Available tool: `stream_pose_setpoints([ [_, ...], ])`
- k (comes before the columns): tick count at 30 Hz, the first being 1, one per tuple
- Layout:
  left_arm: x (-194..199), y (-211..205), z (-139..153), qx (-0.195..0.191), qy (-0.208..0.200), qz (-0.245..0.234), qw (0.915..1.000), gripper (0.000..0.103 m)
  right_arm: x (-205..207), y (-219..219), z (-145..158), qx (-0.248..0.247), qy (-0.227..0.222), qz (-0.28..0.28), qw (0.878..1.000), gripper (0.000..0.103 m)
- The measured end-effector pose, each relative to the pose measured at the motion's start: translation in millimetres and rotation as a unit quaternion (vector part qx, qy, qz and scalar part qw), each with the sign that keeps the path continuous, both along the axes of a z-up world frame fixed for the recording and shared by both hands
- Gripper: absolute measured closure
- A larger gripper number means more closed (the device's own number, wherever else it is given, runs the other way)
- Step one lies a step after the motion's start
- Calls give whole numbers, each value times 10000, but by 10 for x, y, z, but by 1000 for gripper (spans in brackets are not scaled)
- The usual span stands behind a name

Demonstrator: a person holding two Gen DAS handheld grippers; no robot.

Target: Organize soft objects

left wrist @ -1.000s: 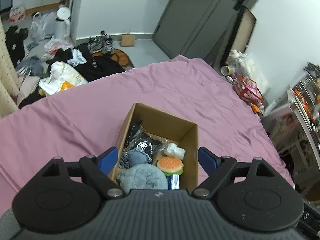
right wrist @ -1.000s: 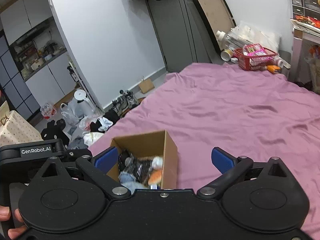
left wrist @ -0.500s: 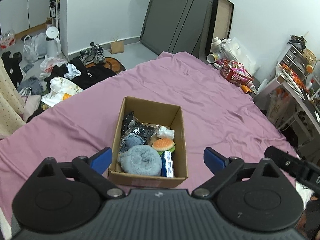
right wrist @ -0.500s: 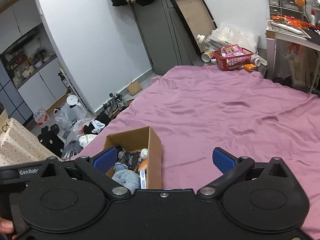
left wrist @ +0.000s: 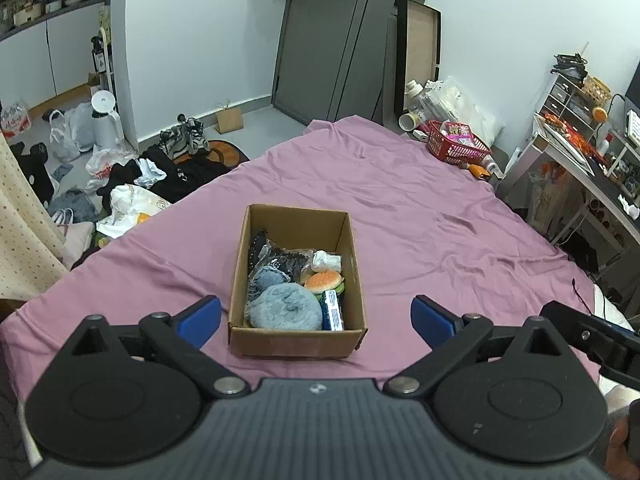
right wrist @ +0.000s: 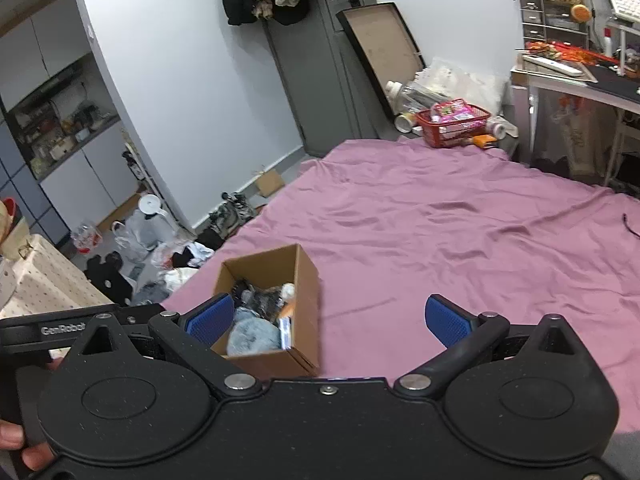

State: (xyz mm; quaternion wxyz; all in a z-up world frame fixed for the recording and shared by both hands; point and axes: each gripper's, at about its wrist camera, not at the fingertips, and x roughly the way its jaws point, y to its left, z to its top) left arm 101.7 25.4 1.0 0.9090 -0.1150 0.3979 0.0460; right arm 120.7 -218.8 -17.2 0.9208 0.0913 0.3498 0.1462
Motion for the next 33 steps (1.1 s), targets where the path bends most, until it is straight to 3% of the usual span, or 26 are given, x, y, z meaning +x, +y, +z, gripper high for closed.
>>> stream_pose_setpoints([
  [15,-386,-93,31,265,-84,-46,9996,2,-288,-193,-91,-46,-85,-95,9999,0],
  [33,-567,-163,-192,476,65,-46,9988,2,-449,-169,-233,-138,-33,414,9990,0],
])
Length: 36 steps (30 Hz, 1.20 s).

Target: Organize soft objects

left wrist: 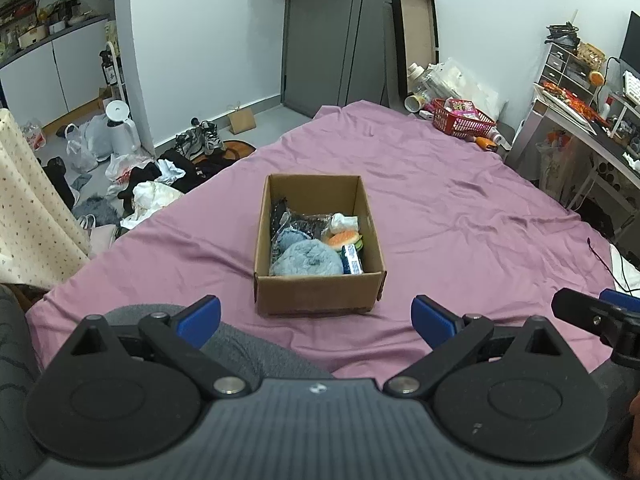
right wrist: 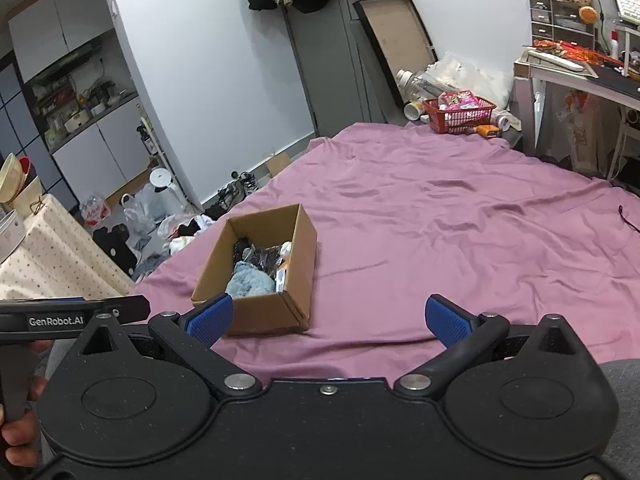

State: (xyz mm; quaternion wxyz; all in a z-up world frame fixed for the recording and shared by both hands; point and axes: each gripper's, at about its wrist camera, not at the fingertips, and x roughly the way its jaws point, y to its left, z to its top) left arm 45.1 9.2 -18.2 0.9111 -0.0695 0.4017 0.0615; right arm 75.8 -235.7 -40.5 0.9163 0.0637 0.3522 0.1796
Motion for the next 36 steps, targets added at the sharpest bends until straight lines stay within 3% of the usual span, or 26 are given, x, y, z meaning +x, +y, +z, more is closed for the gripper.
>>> stream_pose_setpoints([
  [36,11,63,76,-48,-182,-66,9998,2,-63,83,69,26,-130,-47,9999,0],
])
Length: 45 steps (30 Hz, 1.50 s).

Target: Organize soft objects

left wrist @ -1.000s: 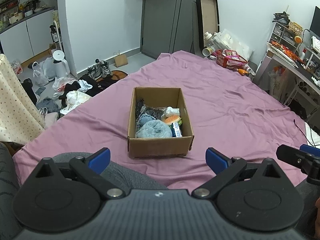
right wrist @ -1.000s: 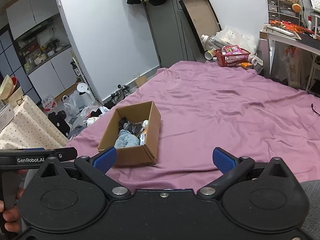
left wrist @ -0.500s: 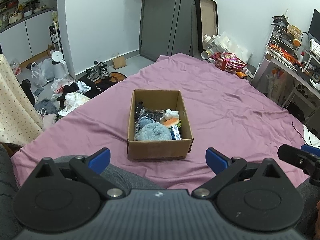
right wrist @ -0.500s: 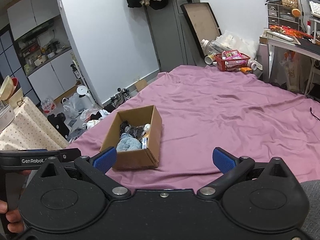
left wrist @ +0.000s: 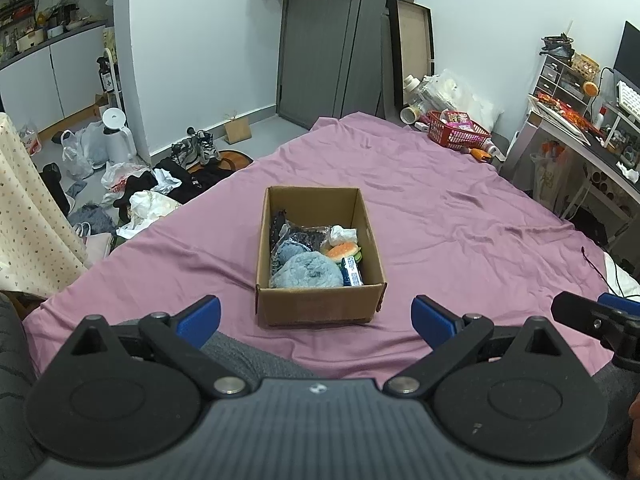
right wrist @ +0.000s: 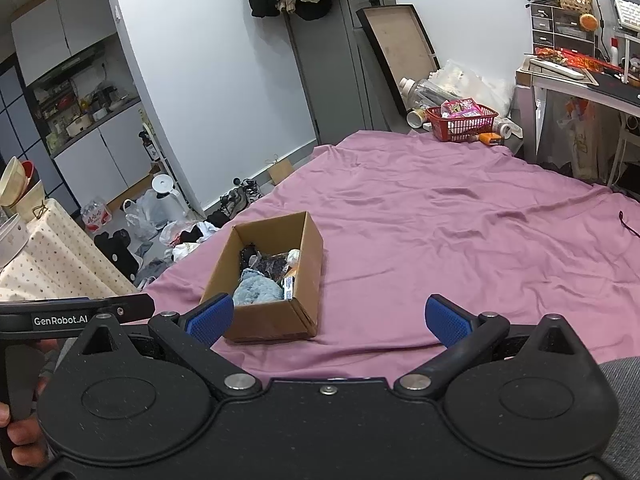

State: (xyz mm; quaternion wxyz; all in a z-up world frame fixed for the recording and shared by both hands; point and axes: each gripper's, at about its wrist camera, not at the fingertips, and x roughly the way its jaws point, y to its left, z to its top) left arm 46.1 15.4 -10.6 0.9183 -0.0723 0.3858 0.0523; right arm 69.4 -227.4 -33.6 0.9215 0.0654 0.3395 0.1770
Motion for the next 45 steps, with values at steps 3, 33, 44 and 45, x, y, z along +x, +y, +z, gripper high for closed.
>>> stream_pose_setpoints([
  [3,4,-8,11,2,-9,-1,10000,2,0,-2,1,-6,0,8,10000,0],
  [33,-27,-6,14,-44,20,-19,10000,2,2,-1,10,-35,8,-15,10000,0],
  [44,-20,-19,-47,-78,103,-98,9999,2,18,-8,17,-40,15,-29,10000,0],
  [45,-18,-19,-54,-72,116,-92,9999,2,12,-5,15,-44,13,-31,10000,0],
])
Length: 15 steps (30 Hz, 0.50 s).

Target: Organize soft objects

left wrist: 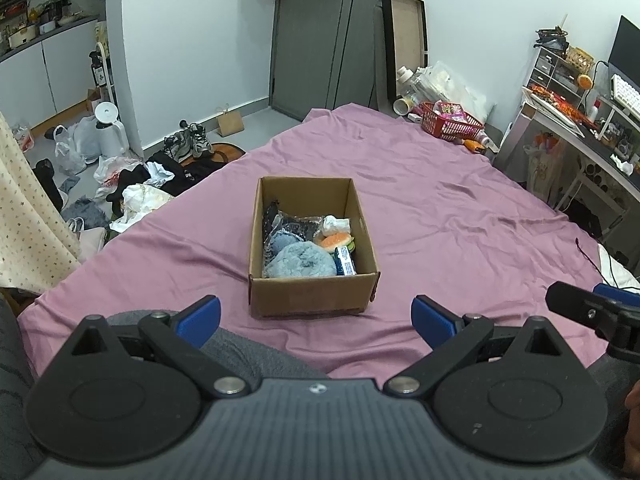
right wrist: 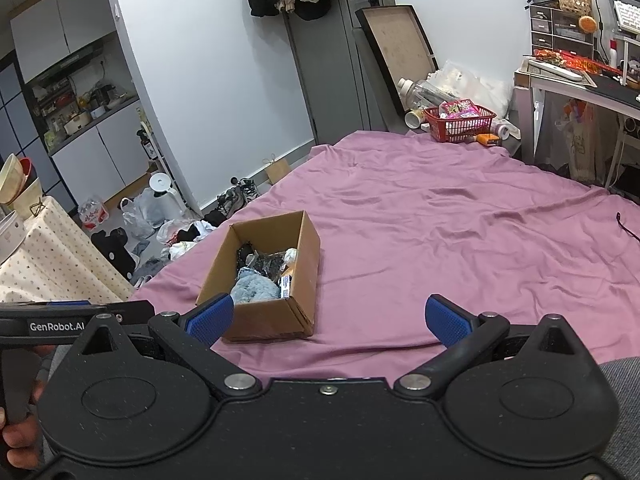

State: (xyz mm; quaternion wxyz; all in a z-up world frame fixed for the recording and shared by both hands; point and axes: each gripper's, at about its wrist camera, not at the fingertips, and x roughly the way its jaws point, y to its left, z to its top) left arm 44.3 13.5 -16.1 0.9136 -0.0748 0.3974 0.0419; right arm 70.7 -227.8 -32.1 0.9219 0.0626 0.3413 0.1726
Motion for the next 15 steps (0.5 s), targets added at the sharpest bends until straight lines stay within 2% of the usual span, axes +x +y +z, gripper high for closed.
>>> stream_pose_setpoints([
  [15,76,-126,33,13,-135,-107,9999,2,-14,-10,-5,22,2,21,10000,0],
])
